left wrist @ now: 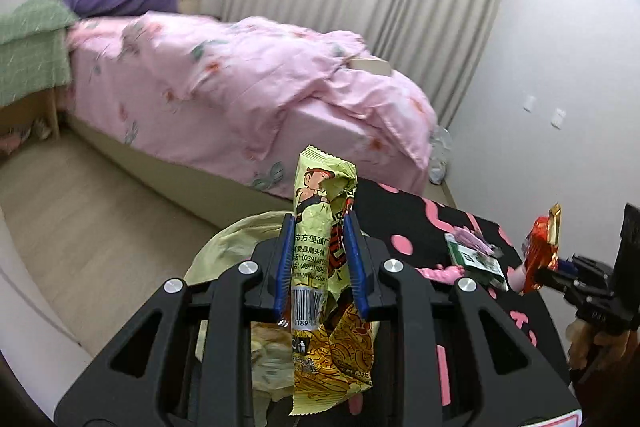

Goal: Collect trash
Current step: 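Lift and carry the gold wrapper and red-gold packet over the trash bag with both tools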

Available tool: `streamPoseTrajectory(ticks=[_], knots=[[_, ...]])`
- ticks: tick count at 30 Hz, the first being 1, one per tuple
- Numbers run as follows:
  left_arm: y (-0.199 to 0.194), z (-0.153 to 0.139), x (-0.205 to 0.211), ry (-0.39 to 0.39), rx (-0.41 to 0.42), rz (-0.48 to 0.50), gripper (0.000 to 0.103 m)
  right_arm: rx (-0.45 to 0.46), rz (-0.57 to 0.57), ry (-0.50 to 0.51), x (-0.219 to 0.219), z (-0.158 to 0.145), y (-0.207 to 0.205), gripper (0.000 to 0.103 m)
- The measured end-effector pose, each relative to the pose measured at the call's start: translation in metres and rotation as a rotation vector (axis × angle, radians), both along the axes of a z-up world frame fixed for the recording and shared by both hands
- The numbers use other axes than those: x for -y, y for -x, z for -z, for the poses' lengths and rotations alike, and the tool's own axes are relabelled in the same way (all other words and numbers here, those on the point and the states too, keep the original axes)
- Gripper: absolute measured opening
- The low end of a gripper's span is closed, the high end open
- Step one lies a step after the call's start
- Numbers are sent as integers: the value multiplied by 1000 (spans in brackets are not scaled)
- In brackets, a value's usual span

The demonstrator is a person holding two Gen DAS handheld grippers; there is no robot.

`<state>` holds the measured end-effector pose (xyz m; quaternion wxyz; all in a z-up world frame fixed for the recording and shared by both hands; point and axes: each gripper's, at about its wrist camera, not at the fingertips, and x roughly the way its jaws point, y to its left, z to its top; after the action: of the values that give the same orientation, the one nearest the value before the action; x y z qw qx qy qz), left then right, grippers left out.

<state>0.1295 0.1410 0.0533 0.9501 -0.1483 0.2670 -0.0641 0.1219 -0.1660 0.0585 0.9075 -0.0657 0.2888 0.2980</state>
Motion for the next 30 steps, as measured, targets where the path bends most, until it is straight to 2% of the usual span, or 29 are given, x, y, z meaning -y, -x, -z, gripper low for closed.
streamPoseTrajectory(ticks=[10,14,18,24,26,28,30], knots=[[-46,54,-17,127,-68,-3,24,-134,-164,24,-76,31,-66,27],[-61,61,-22,138,-57,-14,24,-153,-201,54,-102,47,-89,27],[-74,68,-25,124,-74,-21,24,-197,-213,44,-114,65,-110,27],[-86,87,-28,145,-98,3,24,-213,-233,60,-128,84,-119,29],[-89,92,-29,165,-117,14,29,-212,-242,70,-129,90,-120,29],[-90,95,-31,187,-124,20,38,-214,-240,83,-130,94,-120,34],[-88,93,-31,177,-111,16,45,-219,-244,84,-130,98,-120,41]])
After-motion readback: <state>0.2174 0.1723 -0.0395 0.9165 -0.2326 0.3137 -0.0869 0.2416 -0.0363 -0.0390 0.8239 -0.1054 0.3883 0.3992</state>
